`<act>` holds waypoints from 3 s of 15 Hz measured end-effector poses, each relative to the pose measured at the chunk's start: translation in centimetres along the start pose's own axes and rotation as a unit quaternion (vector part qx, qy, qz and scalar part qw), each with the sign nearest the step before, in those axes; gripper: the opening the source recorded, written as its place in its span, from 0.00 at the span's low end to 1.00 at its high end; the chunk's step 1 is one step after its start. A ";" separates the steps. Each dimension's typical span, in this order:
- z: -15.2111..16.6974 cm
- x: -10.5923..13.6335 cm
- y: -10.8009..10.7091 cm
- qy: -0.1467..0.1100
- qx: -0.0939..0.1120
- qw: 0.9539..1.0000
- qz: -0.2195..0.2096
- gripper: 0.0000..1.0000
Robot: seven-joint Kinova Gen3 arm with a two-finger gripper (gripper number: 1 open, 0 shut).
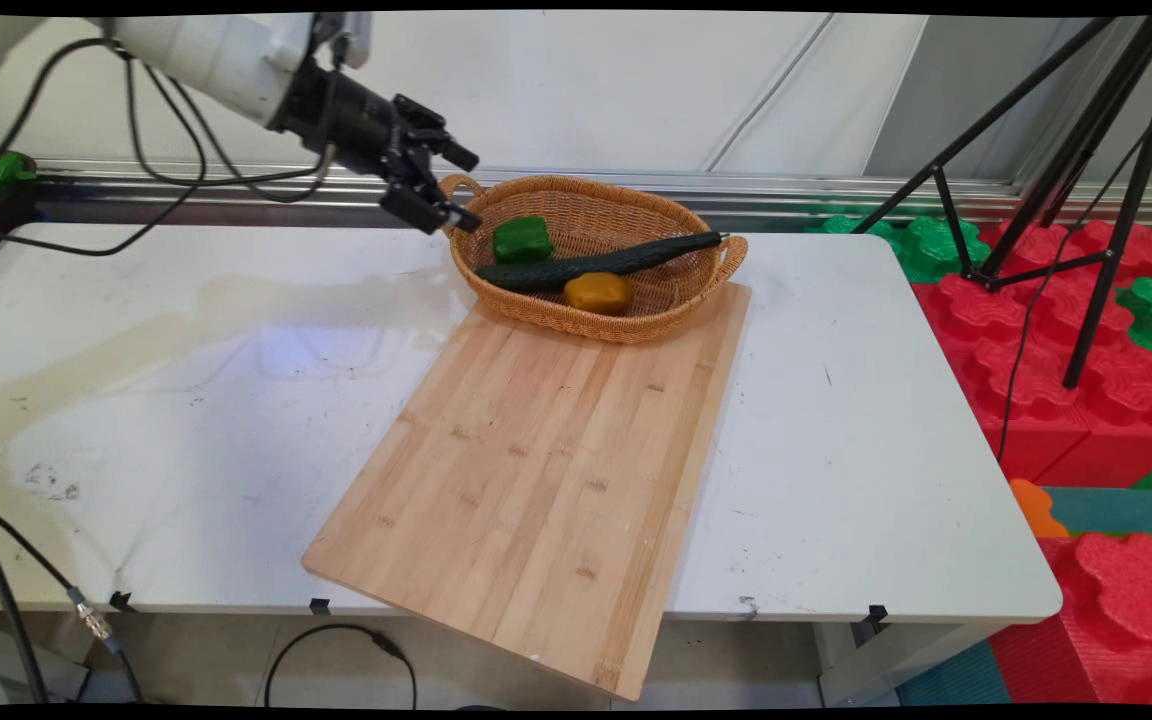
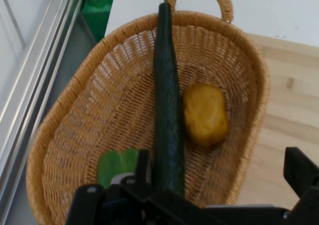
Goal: Pick up the cucumber from the vegetable basket, then place the picked object on the cutting board
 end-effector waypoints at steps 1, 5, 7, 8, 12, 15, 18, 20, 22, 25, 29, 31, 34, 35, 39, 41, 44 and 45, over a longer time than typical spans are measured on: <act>0.9 0.3 -0.3 -0.001 0.000 1.000 0.002 1.00; 4.0 1.0 -1.2 -0.005 -0.001 1.000 0.006 1.00; 6.2 1.3 -1.9 -0.008 0.001 1.000 0.005 1.00; 7.1 1.4 -2.2 -0.009 0.002 1.000 0.005 1.00; 10.1 1.8 -3.0 -0.013 0.001 1.000 0.005 1.00; 12.5 2.2 -3.4 -0.014 -0.002 1.000 0.005 1.00; 15.6 2.6 -3.6 -0.016 -0.008 1.000 0.007 1.00; 17.4 2.7 -3.7 -0.017 -0.010 1.000 0.006 1.00; 19.1 2.8 -3.9 -0.018 -0.012 1.000 0.003 1.00; 20.8 2.9 -4.1 -0.018 -0.013 1.000 -0.002 1.00; 23.0 3.0 -4.4 -0.018 -0.013 1.000 -0.010 1.00; 23.9 3.0 -4.5 -0.019 -0.013 1.000 -0.014 1.00; 24.8 3.0 -4.7 -0.020 -0.012 1.000 -0.018 1.00; 25.0 3.0 -4.8 -0.021 -0.012 1.000 -0.019 1.00; 26.0 3.1 -4.9 -0.022 -0.013 0.999 -0.024 1.00; 26.3 3.1 -4.9 -0.023 -0.015 0.999 -0.026 0.00; 26.6 3.2 -4.8 -0.023 -0.017 0.999 -0.033 0.00; 26.6 3.2 -4.7 -0.023 -0.017 0.999 -0.034 0.00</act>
